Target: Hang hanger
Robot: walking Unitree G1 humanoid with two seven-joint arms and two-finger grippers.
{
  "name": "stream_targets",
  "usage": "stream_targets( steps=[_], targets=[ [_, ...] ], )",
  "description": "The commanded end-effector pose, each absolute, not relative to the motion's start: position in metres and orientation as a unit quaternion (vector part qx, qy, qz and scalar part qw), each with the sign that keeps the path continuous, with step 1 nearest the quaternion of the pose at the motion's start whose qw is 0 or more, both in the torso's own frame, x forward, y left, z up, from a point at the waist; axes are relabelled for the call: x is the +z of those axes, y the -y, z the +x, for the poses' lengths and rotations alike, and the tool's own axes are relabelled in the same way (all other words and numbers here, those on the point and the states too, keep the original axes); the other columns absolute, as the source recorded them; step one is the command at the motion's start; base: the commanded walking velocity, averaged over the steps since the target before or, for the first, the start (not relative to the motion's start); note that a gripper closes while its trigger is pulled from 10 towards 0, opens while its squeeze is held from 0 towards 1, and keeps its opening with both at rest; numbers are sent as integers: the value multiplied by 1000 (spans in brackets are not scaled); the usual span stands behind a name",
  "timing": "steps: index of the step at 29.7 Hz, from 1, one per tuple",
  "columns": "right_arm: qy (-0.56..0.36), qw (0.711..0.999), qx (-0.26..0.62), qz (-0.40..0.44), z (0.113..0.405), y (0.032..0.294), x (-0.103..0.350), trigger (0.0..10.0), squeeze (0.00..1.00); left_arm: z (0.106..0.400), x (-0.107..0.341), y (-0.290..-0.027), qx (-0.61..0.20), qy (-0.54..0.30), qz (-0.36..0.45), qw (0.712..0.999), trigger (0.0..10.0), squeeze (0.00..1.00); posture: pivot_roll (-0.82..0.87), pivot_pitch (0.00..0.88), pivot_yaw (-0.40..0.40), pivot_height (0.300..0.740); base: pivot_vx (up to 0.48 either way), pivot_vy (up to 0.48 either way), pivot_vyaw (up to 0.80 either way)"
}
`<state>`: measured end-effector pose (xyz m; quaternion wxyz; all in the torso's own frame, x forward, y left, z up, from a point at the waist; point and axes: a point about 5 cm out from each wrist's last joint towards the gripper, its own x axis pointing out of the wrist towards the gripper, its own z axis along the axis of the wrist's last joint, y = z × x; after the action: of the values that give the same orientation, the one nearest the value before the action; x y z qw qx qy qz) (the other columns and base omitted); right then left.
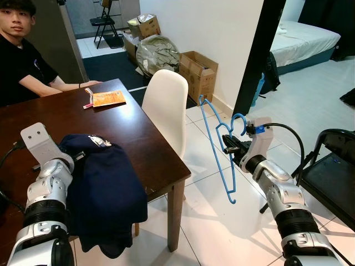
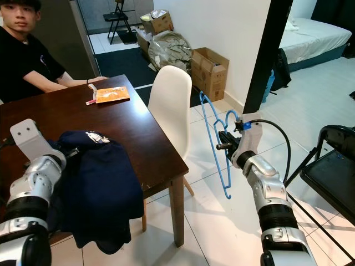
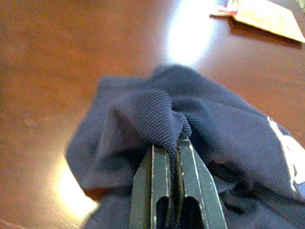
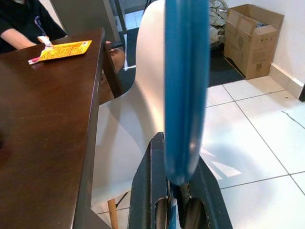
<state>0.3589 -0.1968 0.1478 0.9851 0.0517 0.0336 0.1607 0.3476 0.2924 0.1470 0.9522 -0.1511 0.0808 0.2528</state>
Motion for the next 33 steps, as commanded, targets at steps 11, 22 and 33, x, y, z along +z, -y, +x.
stream_targets(
  steps=[11, 22, 33],
  targets=[
    [-38, 985, 160, 57, 359, 197, 148, 10000, 0, 346, 273, -181, -122, 79, -42, 989, 0, 0, 5, 95, 22, 740, 0, 0, 0],
    [-39, 985, 159, 57, 359, 197, 148, 10000, 0, 291, 192, -79, -386, -108, 121, 908, 863, 0, 3, 91, 28, 740, 0, 0, 0],
    [-41, 985, 159, 60, 360, 196, 148, 10000, 0, 270, 169, -78, -411, -198, 196, 868, 392, 0, 3, 87, 32, 740, 0, 0, 0]
  ],
)
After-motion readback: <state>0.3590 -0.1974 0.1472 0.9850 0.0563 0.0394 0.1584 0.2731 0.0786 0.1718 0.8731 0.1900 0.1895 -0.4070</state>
